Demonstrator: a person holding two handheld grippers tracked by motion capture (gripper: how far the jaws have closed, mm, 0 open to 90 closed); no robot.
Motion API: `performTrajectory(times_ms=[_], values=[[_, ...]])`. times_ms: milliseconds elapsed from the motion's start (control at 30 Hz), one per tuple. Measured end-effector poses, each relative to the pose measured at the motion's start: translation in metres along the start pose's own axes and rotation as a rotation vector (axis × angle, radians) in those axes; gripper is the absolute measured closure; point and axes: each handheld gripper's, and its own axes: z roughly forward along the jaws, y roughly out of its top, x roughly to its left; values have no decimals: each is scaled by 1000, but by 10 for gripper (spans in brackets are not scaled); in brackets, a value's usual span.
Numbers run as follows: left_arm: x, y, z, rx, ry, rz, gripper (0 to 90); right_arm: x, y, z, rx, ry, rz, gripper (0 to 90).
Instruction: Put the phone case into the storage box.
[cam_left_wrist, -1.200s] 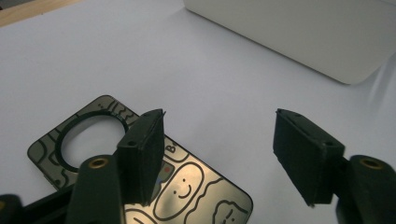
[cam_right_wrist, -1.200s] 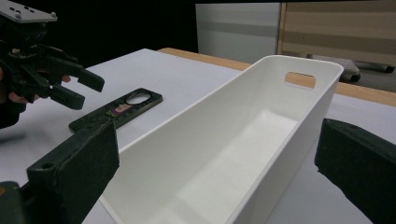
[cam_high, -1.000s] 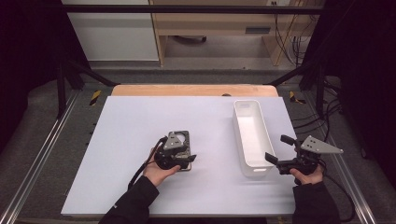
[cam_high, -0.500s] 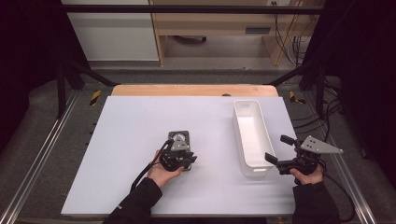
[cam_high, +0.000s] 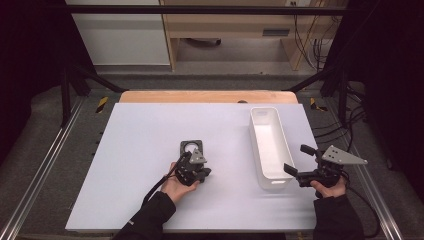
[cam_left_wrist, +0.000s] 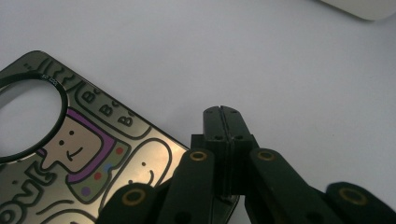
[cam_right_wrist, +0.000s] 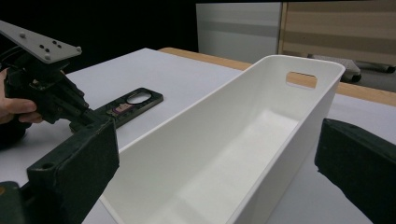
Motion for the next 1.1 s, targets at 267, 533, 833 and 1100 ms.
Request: performTrajectory(times_ms=[267, 533, 833, 1100], values=[[-1, -1, 2, 24, 4, 14, 894, 0, 0, 1, 3, 2, -1, 5], [-2, -1, 3, 36, 10, 30, 894, 0, 0, 0, 3, 2, 0, 5], [-4, 0, 3, 42, 17, 44, 894, 0, 0, 1, 8, 1, -5, 5], [-4, 0, 1, 54, 6, 55, 895, 0, -1, 1, 9, 1, -5, 5]])
